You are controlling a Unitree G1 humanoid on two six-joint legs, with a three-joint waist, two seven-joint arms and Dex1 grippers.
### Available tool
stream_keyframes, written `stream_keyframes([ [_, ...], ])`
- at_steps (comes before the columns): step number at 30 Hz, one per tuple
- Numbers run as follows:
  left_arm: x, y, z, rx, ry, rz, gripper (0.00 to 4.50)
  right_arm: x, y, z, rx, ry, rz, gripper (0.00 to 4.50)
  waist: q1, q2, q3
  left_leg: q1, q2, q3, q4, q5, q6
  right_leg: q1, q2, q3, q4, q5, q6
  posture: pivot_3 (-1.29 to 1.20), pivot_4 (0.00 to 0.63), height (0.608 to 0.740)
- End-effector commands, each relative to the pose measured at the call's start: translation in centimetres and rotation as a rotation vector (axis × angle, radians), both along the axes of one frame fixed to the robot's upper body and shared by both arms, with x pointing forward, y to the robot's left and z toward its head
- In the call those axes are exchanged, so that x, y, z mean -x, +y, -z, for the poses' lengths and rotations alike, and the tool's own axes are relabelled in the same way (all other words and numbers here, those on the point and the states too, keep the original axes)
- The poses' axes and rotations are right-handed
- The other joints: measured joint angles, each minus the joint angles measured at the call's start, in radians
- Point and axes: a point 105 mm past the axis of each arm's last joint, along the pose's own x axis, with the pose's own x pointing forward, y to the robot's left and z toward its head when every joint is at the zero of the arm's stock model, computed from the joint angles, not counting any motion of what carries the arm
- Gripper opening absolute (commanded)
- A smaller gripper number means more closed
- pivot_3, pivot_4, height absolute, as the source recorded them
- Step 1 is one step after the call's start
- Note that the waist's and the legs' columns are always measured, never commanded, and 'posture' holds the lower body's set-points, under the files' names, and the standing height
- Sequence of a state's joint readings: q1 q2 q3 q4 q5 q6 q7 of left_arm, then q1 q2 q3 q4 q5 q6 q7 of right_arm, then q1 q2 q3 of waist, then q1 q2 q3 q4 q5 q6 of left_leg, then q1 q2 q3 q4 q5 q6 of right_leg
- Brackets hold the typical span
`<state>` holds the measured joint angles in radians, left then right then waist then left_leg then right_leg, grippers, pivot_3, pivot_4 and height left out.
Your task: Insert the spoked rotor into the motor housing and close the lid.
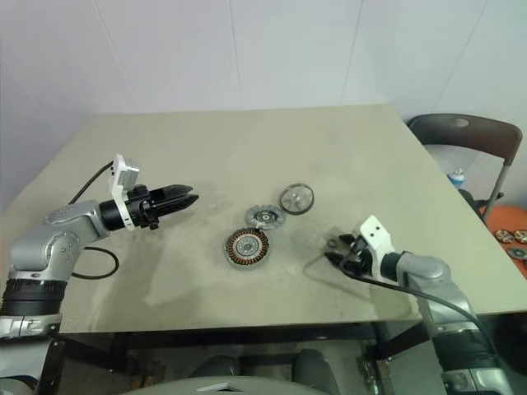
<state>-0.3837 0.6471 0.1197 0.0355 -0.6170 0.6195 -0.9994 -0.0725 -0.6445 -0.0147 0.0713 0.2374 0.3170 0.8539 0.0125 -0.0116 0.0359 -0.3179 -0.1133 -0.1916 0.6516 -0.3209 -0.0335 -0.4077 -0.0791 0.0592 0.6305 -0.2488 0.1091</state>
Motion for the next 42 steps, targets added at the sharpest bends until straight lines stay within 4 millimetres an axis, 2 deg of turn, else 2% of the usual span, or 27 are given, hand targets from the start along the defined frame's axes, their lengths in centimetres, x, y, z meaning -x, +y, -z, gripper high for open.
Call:
stream_keyframes([
  [1,-0.2,0.0,-1.0,-0.023,-0.051,0.008,1.95,-0.1,0.2,0.6,0.021,-0.007,0.022,3.32,0.0,0.0,0.0,0.0,0.0,0.0,0.0,0.0,0.0,0.0,0.0,0.0,0.0,0.0,0.0,0.0,0.0,0.74],
  [6,-0.2,0.1,-0.8,-0.029,-0.056,-0.007,1.95,-0.2,0.8,1.4,0.027,0.005,0.025,3.32,-0.003,-0.002,-0.001,0.004,0.003,0.002,0.0,0.0,0.0,0.003,0.002,0.0,0.0,0.001,-0.001,0.0,0.0,0.74],
  [11,0.1,0.1,-0.5,-0.029,-0.054,-0.012,1.95,-0.7,1.9,1.1,-0.002,0.005,0.001,3.32,-0.007,-0.003,-0.001,0.014,0.006,0.007,-0.002,0.0,0.0,0.011,0.002,0.0,-0.001,-0.001,0.001,0.0,0.0,0.74],
  [21,0.4,0.2,-0.1,-0.031,-0.053,-0.033,1.95,-1.7,3.0,0.9,-0.027,0.004,-0.008,3.32,-0.02,-0.004,0.0,0.014,0.007,0.006,-0.003,0.0,0.0,0.011,0.002,0.0,-0.001,-0.001,0.001,0.0,0.0,0.74],
  [31,0.4,0.6,0.2,-0.048,-0.059,-0.05,1.95,-1.5,2.3,1.7,0.002,0.022,0.013,3.32,-0.024,-0.004,0.0,0.014,0.007,0.006,-0.003,0.0,0.0,0.011,0.002,0.0,-0.001,-0.001,0.001,0.0,0.0,0.74],
  [37,0.2,0.5,0.3,-0.055,-0.069,-0.049,1.95,-1.1,2.1,2.0,-0.074,0.104,0.056,3.32,-0.023,-0.004,0.0,0.014,0.007,0.006,-0.003,0.0,0.0,0.011,0.002,0.0,-0.002,-0.001,0.001,0.0,0.0,0.74],
  [40,0.2,0.5,0.4,-0.06,-0.072,-0.051,1.99,-0.7,1.8,2.3,-0.08,0.155,0.058,2.68,-0.019,-0.004,0.0,0.014,0.007,0.006,-0.003,0.0,0.0,0.011,0.002,0.0,-0.002,-0.001,0.001,0.0,0.0,0.74],
  [42,0.2,0.5,0.4,-0.063,-0.074,-0.051,1.99,-0.4,1.8,2.5,-0.063,0.17,0.049,2.03,-0.014,-0.004,0.0,0.013,0.006,0.006,-0.004,0.0,0.0,0.01,0.002,-0.001,-0.003,-0.001,0.001,0.0,0.0,0.74],
])
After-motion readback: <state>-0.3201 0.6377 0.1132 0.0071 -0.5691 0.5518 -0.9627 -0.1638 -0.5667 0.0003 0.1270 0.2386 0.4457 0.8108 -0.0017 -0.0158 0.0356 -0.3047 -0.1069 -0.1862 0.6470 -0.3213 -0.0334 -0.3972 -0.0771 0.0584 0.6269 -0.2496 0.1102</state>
